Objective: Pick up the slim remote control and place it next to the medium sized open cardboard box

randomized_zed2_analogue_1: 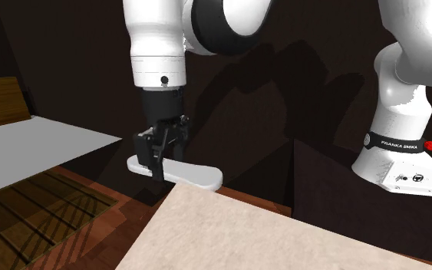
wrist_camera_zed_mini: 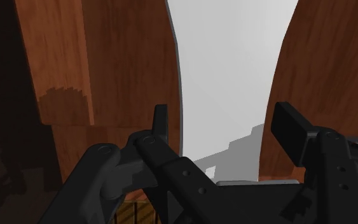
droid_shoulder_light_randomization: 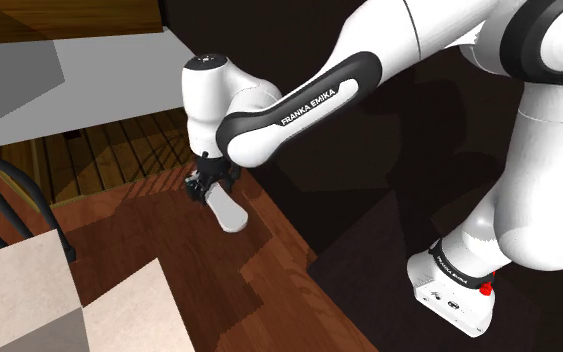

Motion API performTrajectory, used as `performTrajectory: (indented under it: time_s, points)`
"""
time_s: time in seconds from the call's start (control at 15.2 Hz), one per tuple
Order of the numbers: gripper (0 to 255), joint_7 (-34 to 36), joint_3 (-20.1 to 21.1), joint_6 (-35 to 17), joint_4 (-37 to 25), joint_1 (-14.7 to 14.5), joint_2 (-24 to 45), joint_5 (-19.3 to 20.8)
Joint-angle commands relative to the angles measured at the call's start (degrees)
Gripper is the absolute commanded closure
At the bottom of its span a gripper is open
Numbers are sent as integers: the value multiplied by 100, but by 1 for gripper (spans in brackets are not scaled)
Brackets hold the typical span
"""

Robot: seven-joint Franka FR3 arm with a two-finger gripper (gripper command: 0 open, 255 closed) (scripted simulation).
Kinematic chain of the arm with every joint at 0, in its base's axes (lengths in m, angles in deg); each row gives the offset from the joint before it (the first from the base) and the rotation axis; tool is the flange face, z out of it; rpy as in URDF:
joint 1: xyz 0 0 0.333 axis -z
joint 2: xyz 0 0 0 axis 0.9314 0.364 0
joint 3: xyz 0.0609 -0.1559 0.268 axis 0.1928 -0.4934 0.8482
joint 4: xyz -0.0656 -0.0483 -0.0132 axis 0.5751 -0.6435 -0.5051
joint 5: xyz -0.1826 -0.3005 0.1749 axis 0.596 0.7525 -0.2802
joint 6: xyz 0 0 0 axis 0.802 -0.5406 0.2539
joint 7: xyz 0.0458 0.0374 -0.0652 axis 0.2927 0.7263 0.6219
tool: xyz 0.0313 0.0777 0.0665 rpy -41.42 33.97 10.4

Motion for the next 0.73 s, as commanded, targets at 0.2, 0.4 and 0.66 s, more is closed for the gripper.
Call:
performTrajectory:
  time_s: [0.2, 0.4, 0.66]
  points:
    - [255, -81, 85, 291, -68, 60, -244, -142]
    - [255, -128, 126, 472, -134, 90, -372, -220]
    - [255, -187, 175, 721, -241, 124, -530, -318]
